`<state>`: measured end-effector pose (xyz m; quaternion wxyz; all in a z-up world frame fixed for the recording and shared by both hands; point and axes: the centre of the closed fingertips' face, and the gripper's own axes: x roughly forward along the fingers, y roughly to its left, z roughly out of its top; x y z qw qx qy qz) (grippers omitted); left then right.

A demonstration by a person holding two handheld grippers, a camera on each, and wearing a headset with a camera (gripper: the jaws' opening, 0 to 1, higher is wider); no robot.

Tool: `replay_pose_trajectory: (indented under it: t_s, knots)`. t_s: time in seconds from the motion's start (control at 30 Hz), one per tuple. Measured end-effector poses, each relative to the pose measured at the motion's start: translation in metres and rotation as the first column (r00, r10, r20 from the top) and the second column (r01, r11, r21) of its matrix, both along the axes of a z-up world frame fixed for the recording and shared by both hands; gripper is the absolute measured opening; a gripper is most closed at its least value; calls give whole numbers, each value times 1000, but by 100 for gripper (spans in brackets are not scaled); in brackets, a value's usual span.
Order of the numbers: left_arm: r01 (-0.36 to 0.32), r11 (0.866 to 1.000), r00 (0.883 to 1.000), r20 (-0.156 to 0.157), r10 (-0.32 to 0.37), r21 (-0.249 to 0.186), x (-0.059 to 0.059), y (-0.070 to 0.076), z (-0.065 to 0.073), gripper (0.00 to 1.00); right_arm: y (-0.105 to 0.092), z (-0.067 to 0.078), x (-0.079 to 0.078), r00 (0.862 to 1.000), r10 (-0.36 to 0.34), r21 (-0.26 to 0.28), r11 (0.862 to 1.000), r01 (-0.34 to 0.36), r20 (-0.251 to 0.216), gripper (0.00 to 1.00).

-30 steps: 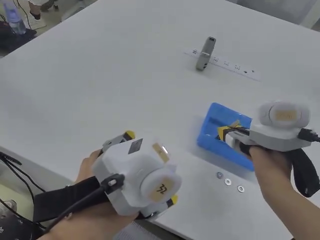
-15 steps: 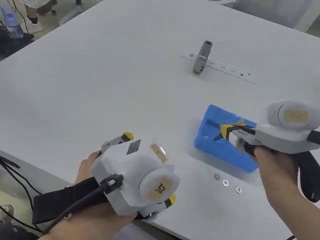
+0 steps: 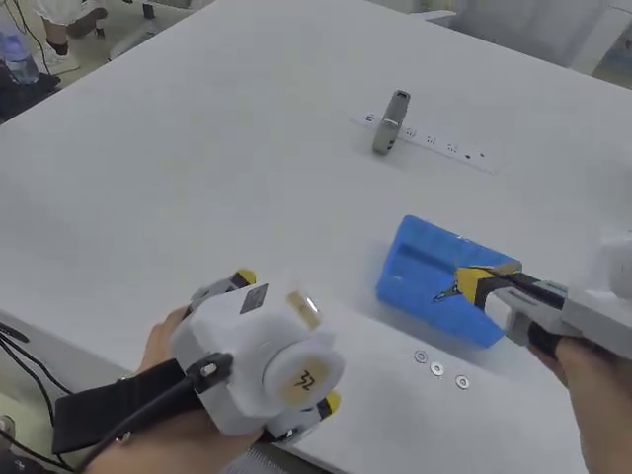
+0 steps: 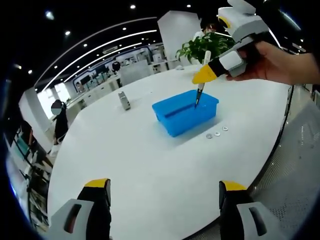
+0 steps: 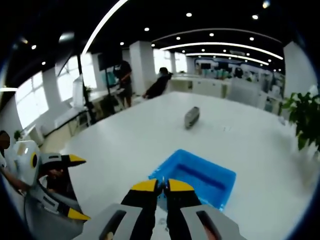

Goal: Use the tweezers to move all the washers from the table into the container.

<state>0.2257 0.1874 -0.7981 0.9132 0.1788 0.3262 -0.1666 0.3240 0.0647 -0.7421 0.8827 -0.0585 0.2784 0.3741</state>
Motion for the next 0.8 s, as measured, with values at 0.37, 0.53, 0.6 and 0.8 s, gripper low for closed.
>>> replay_pose_trajectory:
  t_s: [0.37,0.53,0.6,0.8]
  knots:
    - [3,1000,1000,-7,-3,9,-1,0,-2,92,-5,-39,-23,998,22,-77,997,-26,-56,3]
    - [0,1000,1000,-11,0,8,-1,1,-2,92,-7,-52,-21,997,32,-102,994,-39,-72,3]
    - [2,1000,1000,-13,-2,12,-2,1,-2,92,-7,-56,-20,996,37,-111,993,-46,-78,3]
    - [1,1000,1000,-14,-1,12,-1,1,-3,92,-5,-63,-18,994,35,-117,992,-46,-99,3]
